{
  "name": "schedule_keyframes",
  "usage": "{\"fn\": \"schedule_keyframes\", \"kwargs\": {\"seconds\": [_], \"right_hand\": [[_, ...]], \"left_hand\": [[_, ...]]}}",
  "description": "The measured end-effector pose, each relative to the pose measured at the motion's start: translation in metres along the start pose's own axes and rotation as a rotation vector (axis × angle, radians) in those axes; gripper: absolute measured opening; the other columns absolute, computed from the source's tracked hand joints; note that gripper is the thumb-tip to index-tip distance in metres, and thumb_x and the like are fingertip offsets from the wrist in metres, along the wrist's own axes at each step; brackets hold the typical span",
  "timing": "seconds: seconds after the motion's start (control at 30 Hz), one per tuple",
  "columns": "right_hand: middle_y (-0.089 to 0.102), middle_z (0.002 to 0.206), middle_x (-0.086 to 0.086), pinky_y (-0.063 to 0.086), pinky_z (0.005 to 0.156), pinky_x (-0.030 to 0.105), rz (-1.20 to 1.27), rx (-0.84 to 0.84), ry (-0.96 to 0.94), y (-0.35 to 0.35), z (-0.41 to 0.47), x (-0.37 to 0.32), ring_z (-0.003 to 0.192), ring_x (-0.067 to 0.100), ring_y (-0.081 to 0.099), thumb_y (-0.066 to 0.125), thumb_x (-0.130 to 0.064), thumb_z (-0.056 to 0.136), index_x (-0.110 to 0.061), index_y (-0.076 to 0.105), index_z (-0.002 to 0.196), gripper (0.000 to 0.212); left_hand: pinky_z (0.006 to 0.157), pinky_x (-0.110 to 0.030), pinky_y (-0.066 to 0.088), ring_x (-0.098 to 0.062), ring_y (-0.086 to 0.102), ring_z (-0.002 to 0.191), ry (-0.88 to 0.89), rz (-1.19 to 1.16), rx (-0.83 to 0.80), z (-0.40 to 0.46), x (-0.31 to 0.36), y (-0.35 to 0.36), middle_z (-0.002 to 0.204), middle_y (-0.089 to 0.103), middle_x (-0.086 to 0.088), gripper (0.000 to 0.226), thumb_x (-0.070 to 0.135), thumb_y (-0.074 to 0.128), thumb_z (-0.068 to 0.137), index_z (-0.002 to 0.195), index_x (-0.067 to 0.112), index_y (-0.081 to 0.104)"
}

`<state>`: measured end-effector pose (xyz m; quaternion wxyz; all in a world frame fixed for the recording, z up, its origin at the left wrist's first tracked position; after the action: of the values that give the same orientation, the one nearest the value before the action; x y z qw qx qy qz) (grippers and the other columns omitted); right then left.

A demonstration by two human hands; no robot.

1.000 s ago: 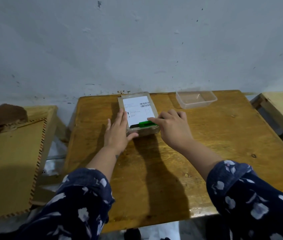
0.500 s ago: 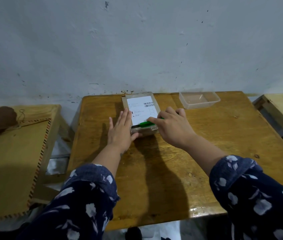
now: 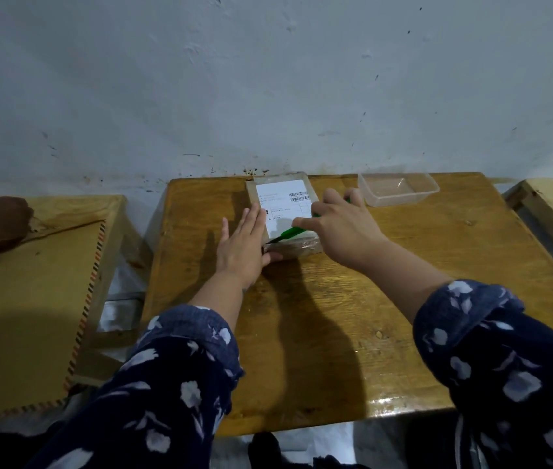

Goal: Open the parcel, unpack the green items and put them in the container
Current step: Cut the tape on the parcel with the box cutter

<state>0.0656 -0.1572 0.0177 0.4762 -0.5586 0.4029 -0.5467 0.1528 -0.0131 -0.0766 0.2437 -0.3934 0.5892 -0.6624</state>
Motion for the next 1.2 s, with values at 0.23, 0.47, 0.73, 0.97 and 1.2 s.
{"fn": "schedule_keyframes", "kwargs": {"seconds": [0.23,0.47,0.73,0.97,1.2], "right_hand": [[0.060,0.114,0.001,0.025,0.090,0.044,0.015,-0.084,0.053,-0.002,0.000,-0.008,0.112,0.025,0.037,0.043,-0.015,0.094,-0.036,0.042,0.139,0.050],[0.060,0.098,-0.001,0.027,0.088,0.045,0.004,-0.073,0.065,-0.012,0.001,0.005,0.104,0.024,0.040,0.045,-0.011,0.089,-0.035,0.054,0.127,0.046],[0.061,0.102,0.000,0.026,0.085,0.043,-0.004,-0.052,-0.003,-0.011,0.001,0.011,0.105,0.024,0.040,0.046,-0.015,0.091,-0.033,0.054,0.129,0.042],[0.059,0.111,0.002,0.024,0.085,0.043,0.134,-0.046,0.005,0.015,-0.016,0.037,0.108,0.025,0.037,0.042,-0.016,0.094,-0.035,0.043,0.136,0.046],[0.057,0.114,0.002,0.023,0.086,0.042,0.146,0.012,-0.054,0.031,-0.020,0.048,0.111,0.024,0.036,0.045,-0.016,0.094,-0.034,0.040,0.138,0.047]], "left_hand": [[0.115,-0.048,-0.010,-0.017,-0.007,0.148,-0.009,0.004,-0.006,-0.001,0.001,0.001,0.161,-0.011,-0.001,0.089,0.044,0.055,0.091,0.153,0.017,-0.003],[0.115,-0.049,-0.010,-0.017,-0.008,0.148,-0.030,0.016,-0.023,-0.001,0.004,-0.001,0.161,-0.012,-0.001,0.089,0.041,0.055,0.091,0.153,0.017,-0.004],[0.116,-0.053,-0.007,-0.019,-0.011,0.148,-0.080,0.030,-0.058,0.006,0.016,-0.011,0.162,-0.006,-0.003,0.105,0.047,0.068,0.081,0.152,0.013,-0.001],[0.116,-0.054,-0.005,-0.018,-0.015,0.147,-0.019,0.063,-0.185,0.014,0.032,-0.013,0.160,-0.016,0.000,0.094,0.044,0.059,0.089,0.153,0.019,-0.005],[0.115,-0.055,-0.007,-0.018,-0.016,0.146,-0.050,0.094,-0.195,0.013,0.037,-0.013,0.160,-0.015,0.001,0.093,0.041,0.059,0.090,0.153,0.019,-0.006]]}}
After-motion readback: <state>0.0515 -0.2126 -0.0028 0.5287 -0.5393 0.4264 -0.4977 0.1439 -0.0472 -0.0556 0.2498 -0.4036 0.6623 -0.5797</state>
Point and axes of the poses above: each hand's wrist, its own z-axis towards the middle knuckle, its own y-axis out of the palm, x = y × z, the point moved 2 cm from there along z, towards the middle knuckle
